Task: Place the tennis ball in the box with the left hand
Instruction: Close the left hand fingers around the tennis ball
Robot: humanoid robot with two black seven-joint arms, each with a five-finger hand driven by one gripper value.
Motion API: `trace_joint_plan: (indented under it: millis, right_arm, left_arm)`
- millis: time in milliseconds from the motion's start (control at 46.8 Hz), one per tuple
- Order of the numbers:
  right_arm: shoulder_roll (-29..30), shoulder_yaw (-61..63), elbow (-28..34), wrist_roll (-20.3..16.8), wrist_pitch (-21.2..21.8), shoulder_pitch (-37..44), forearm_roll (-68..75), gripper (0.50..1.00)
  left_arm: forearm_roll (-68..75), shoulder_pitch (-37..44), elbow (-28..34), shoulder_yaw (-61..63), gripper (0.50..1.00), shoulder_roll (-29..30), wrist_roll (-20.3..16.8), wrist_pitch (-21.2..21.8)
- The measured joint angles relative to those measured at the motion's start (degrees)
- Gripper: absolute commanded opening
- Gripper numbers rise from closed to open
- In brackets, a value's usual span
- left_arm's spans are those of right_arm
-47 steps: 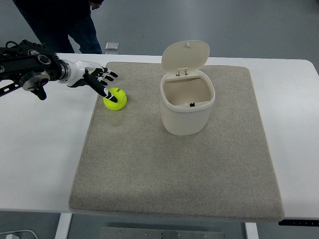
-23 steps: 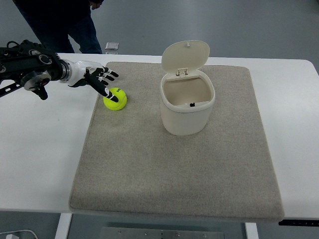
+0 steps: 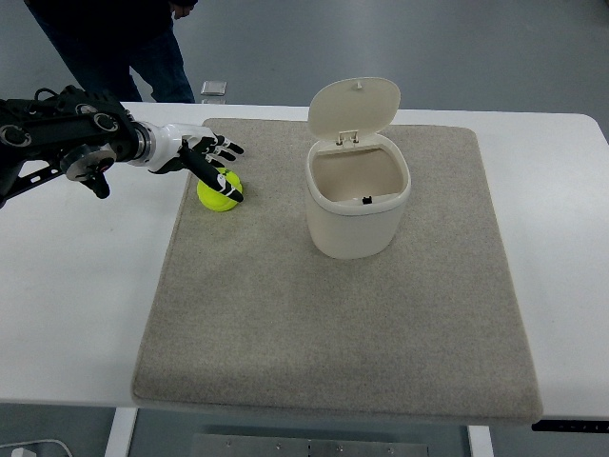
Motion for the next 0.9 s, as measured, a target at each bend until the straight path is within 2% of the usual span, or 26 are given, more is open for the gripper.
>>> trace_joint_plan:
  millis: [898]
  right_arm:
    - [0.0, 0.0, 0.0, 0.0, 0.0, 0.0, 0.0, 0.94]
  left_arm:
    - [2.7, 0.0, -1.3, 2.0, 1.0, 1.6, 0.9, -0.1]
